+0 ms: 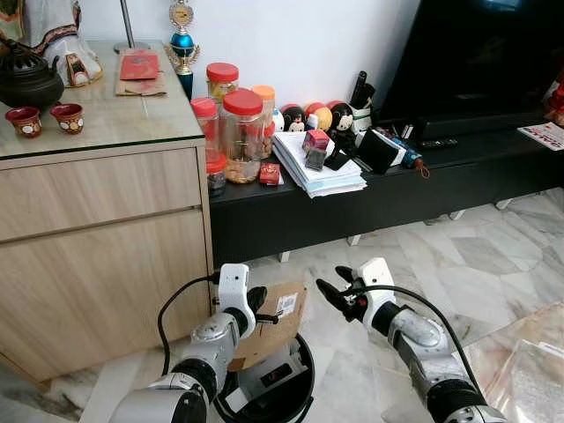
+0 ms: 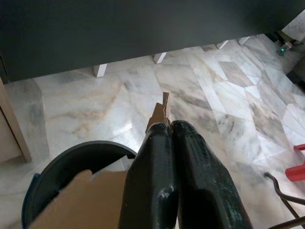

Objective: Picking trash to rubbish bin

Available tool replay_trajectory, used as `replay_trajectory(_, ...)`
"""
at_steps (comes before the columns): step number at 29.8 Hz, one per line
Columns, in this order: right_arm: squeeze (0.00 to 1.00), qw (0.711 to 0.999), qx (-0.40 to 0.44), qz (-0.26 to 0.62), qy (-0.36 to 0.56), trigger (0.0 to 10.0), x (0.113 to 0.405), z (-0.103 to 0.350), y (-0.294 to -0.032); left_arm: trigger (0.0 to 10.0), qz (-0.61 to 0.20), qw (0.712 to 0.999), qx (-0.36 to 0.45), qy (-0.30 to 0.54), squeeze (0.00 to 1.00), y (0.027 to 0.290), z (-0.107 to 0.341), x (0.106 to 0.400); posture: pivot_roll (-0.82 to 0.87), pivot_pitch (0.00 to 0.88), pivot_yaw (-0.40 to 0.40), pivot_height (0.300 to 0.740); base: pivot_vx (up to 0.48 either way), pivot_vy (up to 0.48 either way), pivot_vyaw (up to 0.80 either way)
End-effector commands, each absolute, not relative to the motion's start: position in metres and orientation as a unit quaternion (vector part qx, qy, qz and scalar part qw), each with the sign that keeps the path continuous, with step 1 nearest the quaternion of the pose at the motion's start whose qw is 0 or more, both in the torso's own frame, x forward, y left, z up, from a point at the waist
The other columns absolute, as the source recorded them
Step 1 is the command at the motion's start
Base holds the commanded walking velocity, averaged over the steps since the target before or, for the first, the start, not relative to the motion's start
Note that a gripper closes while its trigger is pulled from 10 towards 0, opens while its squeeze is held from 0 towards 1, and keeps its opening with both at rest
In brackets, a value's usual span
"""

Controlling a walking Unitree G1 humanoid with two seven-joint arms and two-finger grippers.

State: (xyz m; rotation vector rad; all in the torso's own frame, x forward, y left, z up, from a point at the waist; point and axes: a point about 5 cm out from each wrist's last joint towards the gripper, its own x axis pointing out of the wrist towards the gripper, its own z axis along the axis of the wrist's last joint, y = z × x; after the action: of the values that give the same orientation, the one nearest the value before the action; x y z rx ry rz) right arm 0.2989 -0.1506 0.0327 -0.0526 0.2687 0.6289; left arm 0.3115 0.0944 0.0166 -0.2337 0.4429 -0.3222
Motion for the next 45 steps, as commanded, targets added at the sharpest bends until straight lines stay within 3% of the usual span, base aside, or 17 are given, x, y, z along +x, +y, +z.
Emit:
replay_trajectory(1, 0.0, 0.941, -0.039, 0.31, 0.131, 10.0, 0.3, 0.035, -0.154, 10.0, -0.163, 0.952, -0.119, 0.228, 1.0, 0.093, 0.013, 0.308, 0.12, 0.0, -0.148, 0.74, 0.0, 0.0, 0.0)
replay_trajectory(20, 0.0, 0.94, -0.039, 0.309, 0.137, 10.0, 0.299, 0.033, -0.153, 10.0, -0.15, 0.954, -0.11, 0.233, 1.0, 0.099, 0.01, 0.306, 0.13, 0.0, -0.149, 0.74, 0.0, 0.0, 0.0)
replay_trajectory(21, 0.0, 0.941, -0.039, 0.306, 0.139, 10.0, 0.298, 0.032, -0.154, 10.0, -0.146, 0.956, -0.105, 0.234, 0.32, 0.101, 0.009, 0.306, 0.13, 0.0, -0.149, 0.74, 0.0, 0.0, 0.0)
replay_trajectory(22, 0.0, 0.942, -0.038, 0.301, 0.144, 10.0, 0.298, 0.03, -0.155, 10.0, -0.136, 0.957, -0.094, 0.237, 0.0, 0.104, 0.007, 0.304, 0.13, 0.0, -0.149, 0.74, 0.0, 0.0, 0.0)
replay_trajectory(30, 0.0, 0.943, -0.029, 0.289, 0.165, 10.0, 0.29, 0.019, -0.158, 10.0, -0.069, 0.963, -0.059, 0.255, 0.0, 0.132, -0.009, 0.291, 0.14, 0.0, -0.149, 0.74, 0.0, 0.0, 0.0)
replay_trajectory(34, 0.0, 0.947, -0.015, 0.298, 0.124, 10.0, 0.296, 0.031, -0.153, 10.0, -0.011, 0.972, -0.038, 0.234, 0.0, 0.152, -0.011, 0.285, 0.14, 0.0, -0.145, 0.74, 0.0, 0.0, 0.0)
replay_trajectory(45, 0.0, 0.963, 0.019, 0.27, 0.008, 10.0, 0.323, 0.076, -0.143, 10.0, 0.057, 0.995, 0.012, 0.082, 0.0, 0.169, 0.024, 0.3, 0.18, 0.0, -0.143, 0.74, 0.0, 0.0, 0.0)
